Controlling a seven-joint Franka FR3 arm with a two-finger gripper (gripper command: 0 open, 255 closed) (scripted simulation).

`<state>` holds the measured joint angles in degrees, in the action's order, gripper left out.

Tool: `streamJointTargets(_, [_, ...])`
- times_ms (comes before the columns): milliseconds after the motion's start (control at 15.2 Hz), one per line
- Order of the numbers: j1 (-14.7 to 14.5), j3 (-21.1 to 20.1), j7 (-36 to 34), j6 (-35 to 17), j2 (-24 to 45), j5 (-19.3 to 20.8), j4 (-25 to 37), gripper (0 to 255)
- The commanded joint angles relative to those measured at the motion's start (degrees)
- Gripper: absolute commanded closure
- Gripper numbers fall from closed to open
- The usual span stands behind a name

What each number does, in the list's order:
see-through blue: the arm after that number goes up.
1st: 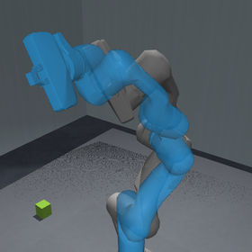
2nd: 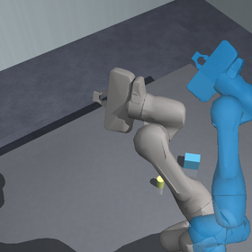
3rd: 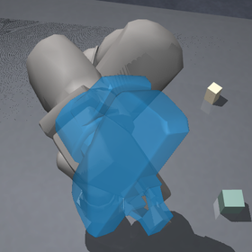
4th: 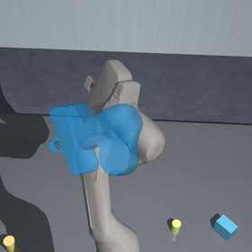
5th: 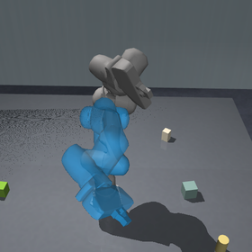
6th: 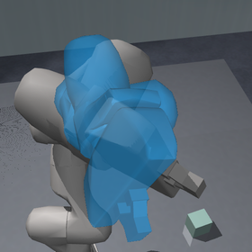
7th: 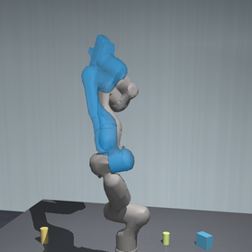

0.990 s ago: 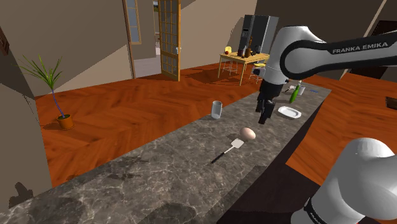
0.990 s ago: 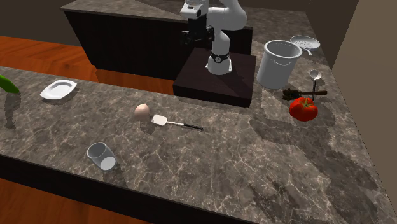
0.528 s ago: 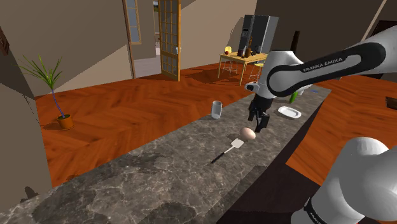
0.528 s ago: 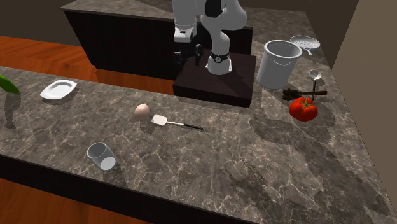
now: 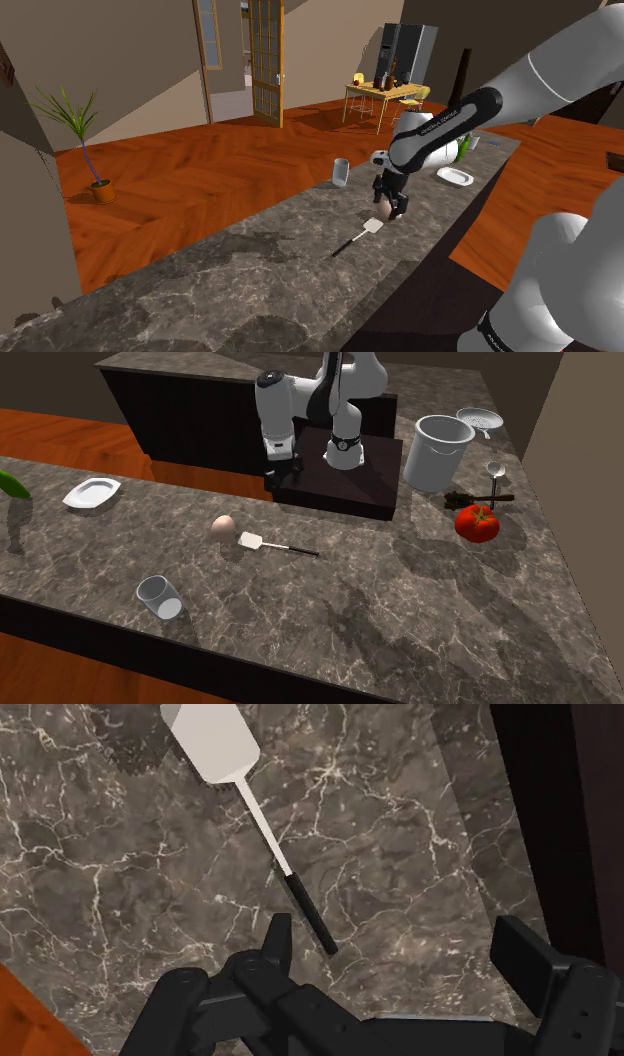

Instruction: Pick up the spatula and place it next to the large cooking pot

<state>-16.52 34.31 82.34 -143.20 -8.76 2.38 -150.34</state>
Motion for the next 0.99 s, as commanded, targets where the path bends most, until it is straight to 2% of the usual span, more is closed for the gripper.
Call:
streamJointTargets(0, [-2.57,1.97,9.48,-3.53,6.96,-6.68,2.18,0])
streamJointTargets(132, [-3.31,1.71,19.32,-5.66,13.62,-14.74,4.73,0])
streamJointTargets(198, [-2.71,0.60,24.08,-6.40,16.84,-18.63,6.19,0])
streamJointTargets(396, [1.12,-4.55,36.14,-7.98,25.52,-27.58,11.03,0])
streamJointTargets(660, [7.00,-11.68,47.43,-9.64,35.37,-33.46,18.07,0])
streamJointTargets(924, [8.90,-14.21,49.84,-11.36,38.76,-35.62,19.70,0])
